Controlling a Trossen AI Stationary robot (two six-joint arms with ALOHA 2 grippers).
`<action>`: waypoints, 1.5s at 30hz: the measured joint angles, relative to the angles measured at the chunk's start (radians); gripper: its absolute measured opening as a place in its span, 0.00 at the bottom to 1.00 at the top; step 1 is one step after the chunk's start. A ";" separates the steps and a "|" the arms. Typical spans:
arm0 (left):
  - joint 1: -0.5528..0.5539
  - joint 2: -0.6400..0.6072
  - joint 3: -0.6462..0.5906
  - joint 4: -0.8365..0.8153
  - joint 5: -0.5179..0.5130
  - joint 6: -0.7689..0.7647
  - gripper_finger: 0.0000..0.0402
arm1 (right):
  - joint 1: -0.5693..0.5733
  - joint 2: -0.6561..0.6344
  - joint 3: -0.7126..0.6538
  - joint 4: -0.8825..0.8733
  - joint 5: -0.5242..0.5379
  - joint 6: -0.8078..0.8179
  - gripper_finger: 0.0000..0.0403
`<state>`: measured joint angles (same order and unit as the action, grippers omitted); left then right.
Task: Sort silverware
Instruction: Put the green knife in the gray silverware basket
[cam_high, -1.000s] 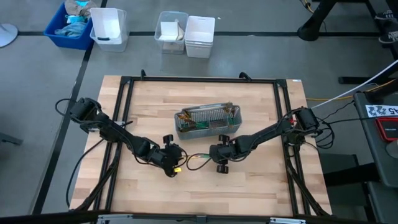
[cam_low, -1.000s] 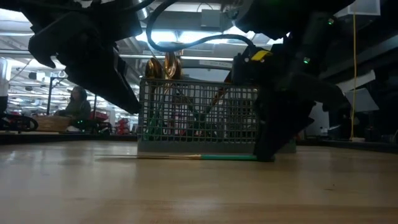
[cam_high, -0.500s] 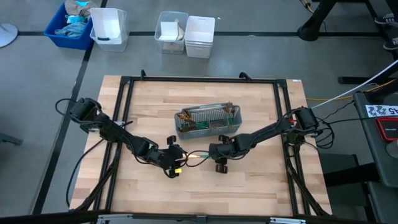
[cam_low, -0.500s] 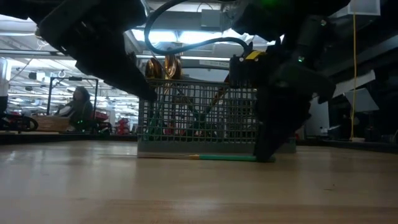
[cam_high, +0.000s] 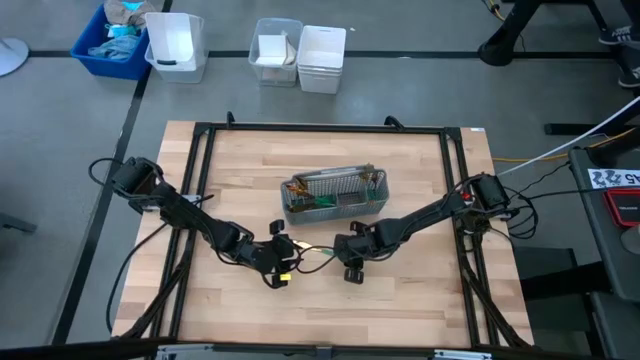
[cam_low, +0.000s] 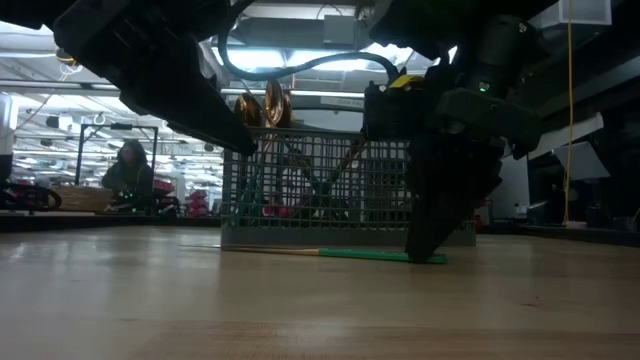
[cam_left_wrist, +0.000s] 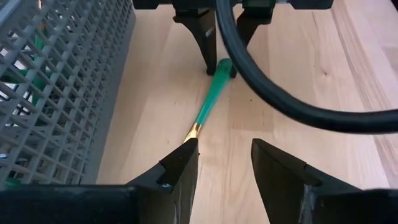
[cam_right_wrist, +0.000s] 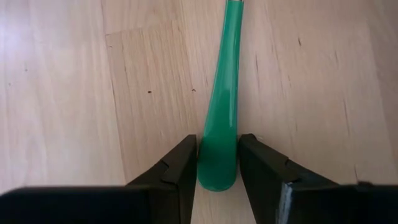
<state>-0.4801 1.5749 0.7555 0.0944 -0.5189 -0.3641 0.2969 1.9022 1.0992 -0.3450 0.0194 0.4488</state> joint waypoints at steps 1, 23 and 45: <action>0.000 0.000 0.000 0.000 0.001 0.000 0.35 | 0.000 0.000 0.000 0.000 0.003 0.000 0.30; 0.000 0.000 0.000 -0.005 0.003 0.024 0.35 | -0.003 0.003 0.034 -0.042 0.015 0.019 0.30; 0.000 0.000 0.000 -0.008 0.002 0.044 0.35 | -0.002 0.002 0.099 -0.199 0.014 0.050 0.30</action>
<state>-0.4801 1.5753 0.7559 0.0860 -0.5167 -0.3198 0.2950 1.9045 1.1984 -0.5437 0.0337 0.4987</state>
